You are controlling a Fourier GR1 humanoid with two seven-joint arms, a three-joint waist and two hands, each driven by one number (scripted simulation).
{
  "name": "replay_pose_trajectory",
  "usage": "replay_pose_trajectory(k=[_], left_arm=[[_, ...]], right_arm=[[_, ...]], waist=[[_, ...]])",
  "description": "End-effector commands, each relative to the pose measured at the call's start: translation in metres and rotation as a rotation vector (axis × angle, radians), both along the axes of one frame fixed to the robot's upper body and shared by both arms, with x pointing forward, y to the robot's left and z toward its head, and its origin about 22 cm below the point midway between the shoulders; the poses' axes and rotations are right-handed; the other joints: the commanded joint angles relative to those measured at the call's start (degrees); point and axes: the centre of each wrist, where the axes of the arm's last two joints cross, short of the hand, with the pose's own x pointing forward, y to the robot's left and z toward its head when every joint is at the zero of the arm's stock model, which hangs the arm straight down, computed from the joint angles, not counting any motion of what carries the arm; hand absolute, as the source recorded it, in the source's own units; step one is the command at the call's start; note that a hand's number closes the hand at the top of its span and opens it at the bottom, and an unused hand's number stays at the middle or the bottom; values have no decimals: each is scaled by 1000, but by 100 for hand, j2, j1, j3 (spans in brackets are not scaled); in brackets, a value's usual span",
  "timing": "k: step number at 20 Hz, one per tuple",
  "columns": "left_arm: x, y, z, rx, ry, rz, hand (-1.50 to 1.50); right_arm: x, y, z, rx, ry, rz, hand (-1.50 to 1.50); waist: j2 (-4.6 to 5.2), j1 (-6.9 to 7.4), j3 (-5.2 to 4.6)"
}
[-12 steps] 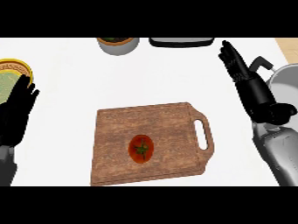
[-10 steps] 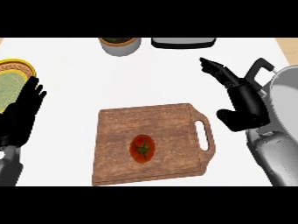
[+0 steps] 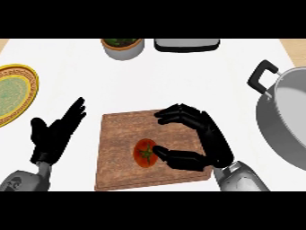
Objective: Pick the tomato from the cutting board and place it in the pot
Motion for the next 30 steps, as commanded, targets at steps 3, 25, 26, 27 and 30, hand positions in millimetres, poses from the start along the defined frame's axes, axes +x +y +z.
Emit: replay_pose_trajectory(k=[3,25,26,27,30], left_arm=[[-13,-16,-16,7,31,-65,0],[-3,-15,-20,15,54,-107,0],[-4,-34,-21,1,25,-105,0],[-1,-24,-13,25,27,-93,0],[1,-28,-2,5,31,-102,0]], right_arm=[[-54,21,-21,268,-209,47,-150],[-45,46,18,-510,401,169,-150],[-38,37,-1,-541,408,183,-150],[-30,18,8,-558,420,177,-150],[-19,61,-13,-550,406,163,-150]], waist=[[-10,112,-2],[15,243,-17],[18,241,-12],[9,217,-10],[7,227,-9]])
